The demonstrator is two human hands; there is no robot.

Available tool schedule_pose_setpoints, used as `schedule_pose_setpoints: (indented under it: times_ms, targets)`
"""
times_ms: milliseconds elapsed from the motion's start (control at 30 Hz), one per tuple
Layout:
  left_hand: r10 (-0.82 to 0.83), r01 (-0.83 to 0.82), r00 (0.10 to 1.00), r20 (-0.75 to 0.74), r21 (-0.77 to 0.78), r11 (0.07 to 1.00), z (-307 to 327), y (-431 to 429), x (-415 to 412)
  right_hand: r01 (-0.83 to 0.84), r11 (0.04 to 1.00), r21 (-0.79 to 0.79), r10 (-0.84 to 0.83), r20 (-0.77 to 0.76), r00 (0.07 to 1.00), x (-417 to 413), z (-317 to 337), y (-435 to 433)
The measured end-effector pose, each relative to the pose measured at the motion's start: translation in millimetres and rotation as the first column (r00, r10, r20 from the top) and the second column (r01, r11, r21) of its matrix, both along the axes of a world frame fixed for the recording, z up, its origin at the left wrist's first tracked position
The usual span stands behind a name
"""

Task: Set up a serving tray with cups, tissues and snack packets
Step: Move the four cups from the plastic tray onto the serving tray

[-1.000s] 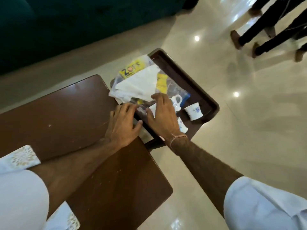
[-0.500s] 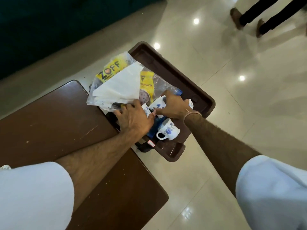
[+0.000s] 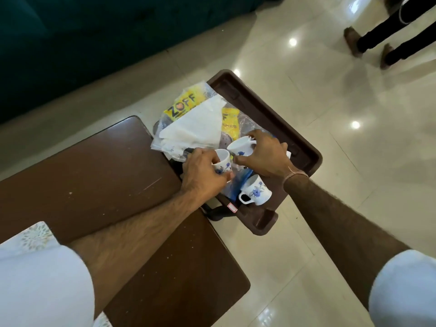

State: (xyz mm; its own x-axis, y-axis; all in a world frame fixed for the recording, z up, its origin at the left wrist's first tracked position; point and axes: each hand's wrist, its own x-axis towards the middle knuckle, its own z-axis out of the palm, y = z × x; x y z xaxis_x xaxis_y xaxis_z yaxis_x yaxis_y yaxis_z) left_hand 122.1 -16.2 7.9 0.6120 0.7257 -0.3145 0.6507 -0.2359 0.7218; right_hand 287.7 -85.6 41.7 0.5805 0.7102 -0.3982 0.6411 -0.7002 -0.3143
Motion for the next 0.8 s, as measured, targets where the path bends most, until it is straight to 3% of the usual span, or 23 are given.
schedule_pose_setpoints:
  times_ms: [200, 467, 800]
  targets:
    - [0.102, -0.102, 0.982, 0.162, -0.005, 0.995, 10, 12, -101, 0.007, 0.985, 0.171, 0.008, -0.09, 0.996, -68, 24, 27]
    - [0.355, -0.353, 0.934, 0.035, -0.055, 0.934, 11, 10, -281, -0.086, 0.979, 0.182, 0.134, -0.271, 0.953, -235, 32, 71]
    - [0.589, -0.583, 0.808, -0.014, 0.122, 0.803, -1, -36, -486, -0.402, 0.903, 0.152, 0.426, -0.442, 0.79, -443, 12, 91]
